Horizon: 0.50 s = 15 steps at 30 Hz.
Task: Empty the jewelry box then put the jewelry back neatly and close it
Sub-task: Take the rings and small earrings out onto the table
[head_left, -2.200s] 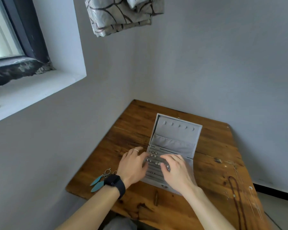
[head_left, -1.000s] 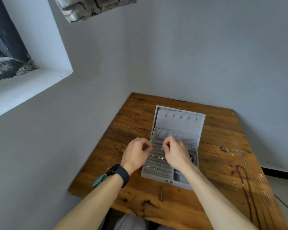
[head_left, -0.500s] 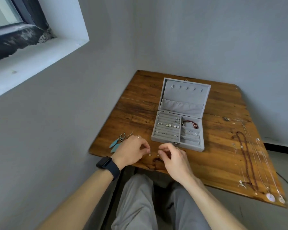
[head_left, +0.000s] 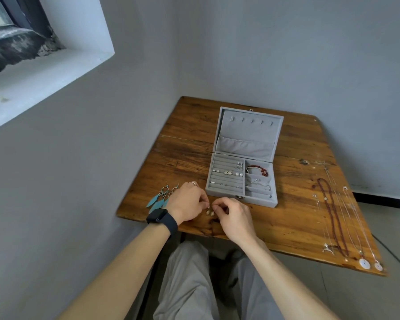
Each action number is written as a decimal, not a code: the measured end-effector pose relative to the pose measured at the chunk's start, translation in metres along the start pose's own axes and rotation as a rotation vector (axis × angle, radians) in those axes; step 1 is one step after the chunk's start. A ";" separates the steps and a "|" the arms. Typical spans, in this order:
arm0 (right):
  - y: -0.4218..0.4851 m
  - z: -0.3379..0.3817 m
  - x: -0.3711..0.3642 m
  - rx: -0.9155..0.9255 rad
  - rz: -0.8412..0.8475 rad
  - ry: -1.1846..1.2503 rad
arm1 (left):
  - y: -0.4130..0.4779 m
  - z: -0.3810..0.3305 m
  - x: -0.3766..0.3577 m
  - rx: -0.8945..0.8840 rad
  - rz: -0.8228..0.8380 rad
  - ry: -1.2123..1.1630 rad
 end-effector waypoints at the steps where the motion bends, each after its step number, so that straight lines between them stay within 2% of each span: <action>1: 0.000 -0.001 -0.001 -0.004 -0.012 0.001 | 0.001 0.000 -0.002 0.002 0.000 0.008; 15: 0.001 -0.007 -0.004 -0.023 -0.162 -0.013 | 0.007 -0.001 -0.012 0.006 -0.102 0.024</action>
Point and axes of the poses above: each hand's wrist, its own y-axis towards the middle knuckle, its own x-axis out of the back of the hand, z = x × y, the point moved 3 cm from there along y, towards the middle knuckle, and after that the axes turned 4 degrees about -z, right-handed, at the moved point
